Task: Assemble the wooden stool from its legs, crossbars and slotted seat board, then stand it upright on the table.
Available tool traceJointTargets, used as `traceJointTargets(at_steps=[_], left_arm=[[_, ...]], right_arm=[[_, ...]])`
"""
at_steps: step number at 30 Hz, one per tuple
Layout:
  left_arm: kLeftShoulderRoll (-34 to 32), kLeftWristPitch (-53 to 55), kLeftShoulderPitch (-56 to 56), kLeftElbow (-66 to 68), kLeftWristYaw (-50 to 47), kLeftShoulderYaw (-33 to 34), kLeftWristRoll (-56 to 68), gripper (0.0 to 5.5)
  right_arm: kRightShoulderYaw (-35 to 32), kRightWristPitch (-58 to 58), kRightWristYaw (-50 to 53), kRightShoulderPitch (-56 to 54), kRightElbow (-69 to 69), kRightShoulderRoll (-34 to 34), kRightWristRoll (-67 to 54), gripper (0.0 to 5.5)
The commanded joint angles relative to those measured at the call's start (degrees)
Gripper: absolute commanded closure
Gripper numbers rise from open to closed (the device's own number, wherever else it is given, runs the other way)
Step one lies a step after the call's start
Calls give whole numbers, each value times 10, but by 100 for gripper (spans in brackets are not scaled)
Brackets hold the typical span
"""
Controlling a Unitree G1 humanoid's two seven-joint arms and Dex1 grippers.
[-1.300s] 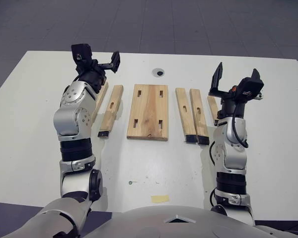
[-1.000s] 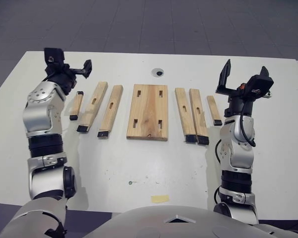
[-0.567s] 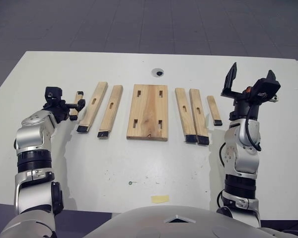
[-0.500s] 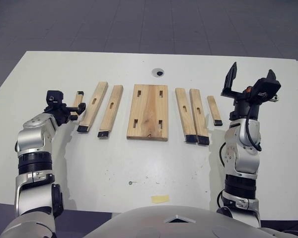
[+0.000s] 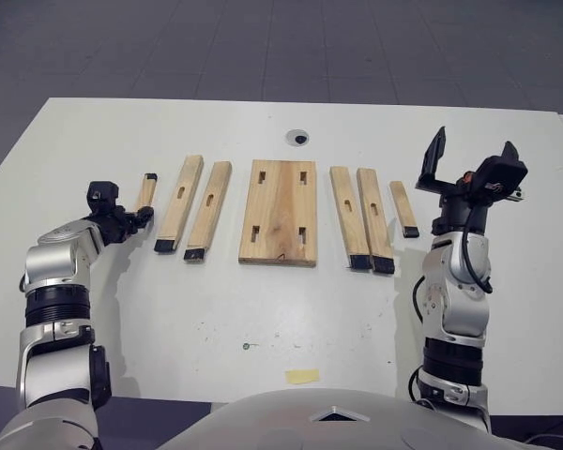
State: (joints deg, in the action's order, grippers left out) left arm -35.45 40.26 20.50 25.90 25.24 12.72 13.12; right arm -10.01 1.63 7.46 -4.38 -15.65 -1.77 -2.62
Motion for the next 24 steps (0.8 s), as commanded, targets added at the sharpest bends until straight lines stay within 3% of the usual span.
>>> traceJointTargets(at_steps=[1, 9, 12, 16, 19, 24], left_arm=[[4, 59, -44, 18, 19, -35, -10, 289], [-10, 44, -54, 12, 37, -68, -22, 418], [0, 15, -46, 5, 24, -49, -14, 421], [23, -116, 21, -44, -79, -26, -52, 421], [51, -195, 73, -127, -101, -39, -63, 421], [62, -279, 70, -273, 95, -172, -33, 421]], right_arm=[[5, 5, 5, 10, -15, 6, 6, 10], [10, 0, 4, 17, -10, 15, 10, 10], [11, -1, 1, 15, -2, 17, 9, 10], [17, 49, -40, -2, 20, 2, -21, 10], [0, 108, -101, -33, 7, 0, -132, 10], [-17, 232, -218, -89, -78, 12, -473, 10]])
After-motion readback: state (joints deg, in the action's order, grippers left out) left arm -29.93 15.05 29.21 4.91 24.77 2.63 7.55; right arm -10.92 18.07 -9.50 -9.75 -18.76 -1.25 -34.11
